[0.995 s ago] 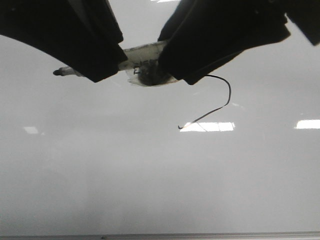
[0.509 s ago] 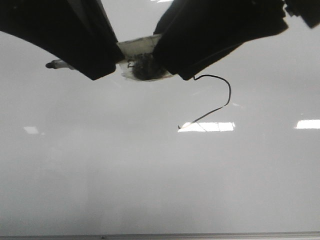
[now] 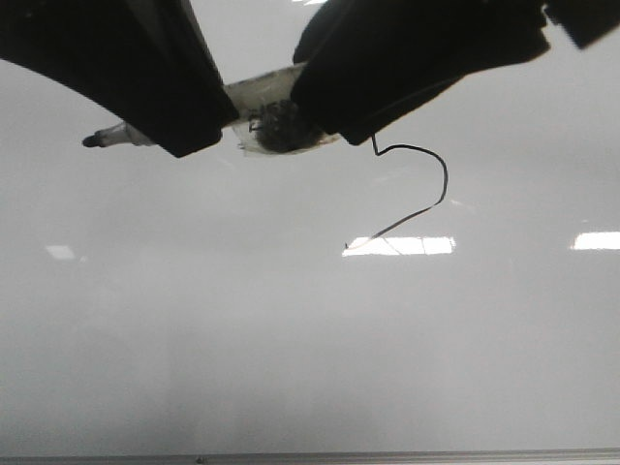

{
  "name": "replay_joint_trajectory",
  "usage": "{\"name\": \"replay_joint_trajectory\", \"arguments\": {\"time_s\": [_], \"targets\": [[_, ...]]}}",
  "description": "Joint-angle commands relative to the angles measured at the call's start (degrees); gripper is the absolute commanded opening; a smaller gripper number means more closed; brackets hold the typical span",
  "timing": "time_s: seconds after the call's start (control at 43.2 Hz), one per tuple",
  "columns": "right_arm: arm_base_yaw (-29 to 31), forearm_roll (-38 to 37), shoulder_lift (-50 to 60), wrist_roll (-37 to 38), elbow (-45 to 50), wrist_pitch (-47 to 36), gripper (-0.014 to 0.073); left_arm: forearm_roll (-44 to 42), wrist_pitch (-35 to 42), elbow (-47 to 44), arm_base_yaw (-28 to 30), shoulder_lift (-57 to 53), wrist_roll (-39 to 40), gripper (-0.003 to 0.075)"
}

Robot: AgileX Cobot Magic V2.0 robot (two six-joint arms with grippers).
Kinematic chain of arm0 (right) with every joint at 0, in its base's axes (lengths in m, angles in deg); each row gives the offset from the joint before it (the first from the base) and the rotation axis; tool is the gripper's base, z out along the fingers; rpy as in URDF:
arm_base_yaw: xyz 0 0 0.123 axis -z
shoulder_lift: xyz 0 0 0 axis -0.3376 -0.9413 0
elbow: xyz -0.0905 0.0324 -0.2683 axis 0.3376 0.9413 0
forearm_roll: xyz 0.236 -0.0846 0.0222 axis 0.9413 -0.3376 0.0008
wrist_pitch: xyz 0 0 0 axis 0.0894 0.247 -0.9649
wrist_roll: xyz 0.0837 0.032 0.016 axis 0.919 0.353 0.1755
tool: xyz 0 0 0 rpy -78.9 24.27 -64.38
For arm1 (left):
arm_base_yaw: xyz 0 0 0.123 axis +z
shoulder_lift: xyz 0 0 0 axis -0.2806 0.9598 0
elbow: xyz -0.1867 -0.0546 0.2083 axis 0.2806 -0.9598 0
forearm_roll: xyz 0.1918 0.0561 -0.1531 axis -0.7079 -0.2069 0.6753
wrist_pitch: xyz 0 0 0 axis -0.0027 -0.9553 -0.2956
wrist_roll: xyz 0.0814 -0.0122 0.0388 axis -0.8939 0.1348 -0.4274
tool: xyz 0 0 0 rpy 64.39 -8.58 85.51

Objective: Write number 5 on whiteboard

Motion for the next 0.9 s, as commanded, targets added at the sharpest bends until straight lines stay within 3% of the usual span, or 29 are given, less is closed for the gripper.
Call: {"name": "replay_joint_trajectory", "arguments": {"time_s": [0.0,0.046,0.301,0.416,0.532,0.74,0.879], "targets": [[0.8,1.8,1.5,1.5,-1.7,-4.9,0.0456,0.8,2.7,2.1,0.1,-1.1,3.1,-0.002],[2.2,1.8,2.1,2.9,-1.7,-5.2,0.0492,0.8,2.7,2.1,0.6,-1.2,4.4,-0.002],[15.5,1.8,10.7,9.7,2.6,-4.8,0.0481,1.2,5.0,1.2,8.9,-3.8,12.8,-0.002],[22.1,1.8,18.0,12.5,8.4,-6.6,0.0377,4.5,8.3,-2.5,16.3,-7.1,15.7,-0.002],[28.1,1.8,27.0,14.9,15.3,-8.3,0.0209,9.9,11.1,-7.5,24.0,-11.4,15.8,-0.002],[32.3,3.5,41.5,14.9,24.2,-8.4,-0.0076,15.1,16.4,-18.1,35.4,-21.2,16.5,-0.002],[32.4,5.9,48.1,14.9,27.2,-8.8,-0.006,15.4,21.1,-24.8,42.8,-28.7,19.9,-0.002]]}}
